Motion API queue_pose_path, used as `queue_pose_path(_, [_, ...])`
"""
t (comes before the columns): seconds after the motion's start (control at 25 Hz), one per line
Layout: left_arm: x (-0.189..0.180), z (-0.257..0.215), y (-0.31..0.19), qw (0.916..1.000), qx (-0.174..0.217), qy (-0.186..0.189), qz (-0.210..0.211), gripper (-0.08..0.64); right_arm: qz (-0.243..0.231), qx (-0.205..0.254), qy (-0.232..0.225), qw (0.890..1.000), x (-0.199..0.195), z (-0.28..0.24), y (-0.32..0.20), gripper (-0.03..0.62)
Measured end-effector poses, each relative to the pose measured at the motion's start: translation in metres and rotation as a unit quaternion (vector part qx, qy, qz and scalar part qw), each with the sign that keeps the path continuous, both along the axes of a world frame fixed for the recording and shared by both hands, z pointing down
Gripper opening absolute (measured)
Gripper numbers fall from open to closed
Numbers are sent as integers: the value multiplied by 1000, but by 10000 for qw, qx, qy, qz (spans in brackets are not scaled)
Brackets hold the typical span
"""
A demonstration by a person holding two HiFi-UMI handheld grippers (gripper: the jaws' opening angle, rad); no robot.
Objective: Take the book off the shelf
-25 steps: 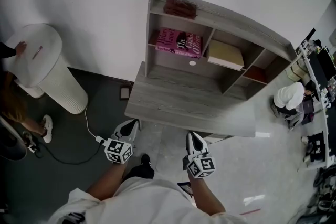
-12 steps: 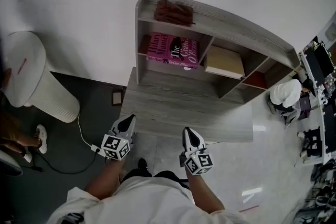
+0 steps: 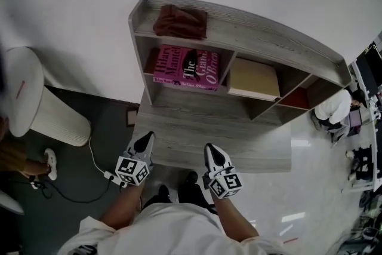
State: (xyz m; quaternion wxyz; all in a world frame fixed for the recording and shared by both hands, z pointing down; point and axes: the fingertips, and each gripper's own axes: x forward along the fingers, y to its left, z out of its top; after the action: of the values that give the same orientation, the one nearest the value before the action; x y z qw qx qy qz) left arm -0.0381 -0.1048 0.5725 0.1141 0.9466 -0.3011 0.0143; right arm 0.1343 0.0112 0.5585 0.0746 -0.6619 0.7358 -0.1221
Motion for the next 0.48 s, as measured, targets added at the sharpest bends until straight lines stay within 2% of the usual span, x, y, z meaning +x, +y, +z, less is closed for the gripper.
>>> queue_pose_path(0.24, [33,-6,-24,9997,-117,61,-209,17,-449,221,-137,9987,26,-14,-42,14])
queue_pose_path(0.48, [51,-25,-48,9986,-158,229,-441,17,-569,450,-692,9950,49,-31,-77,15])
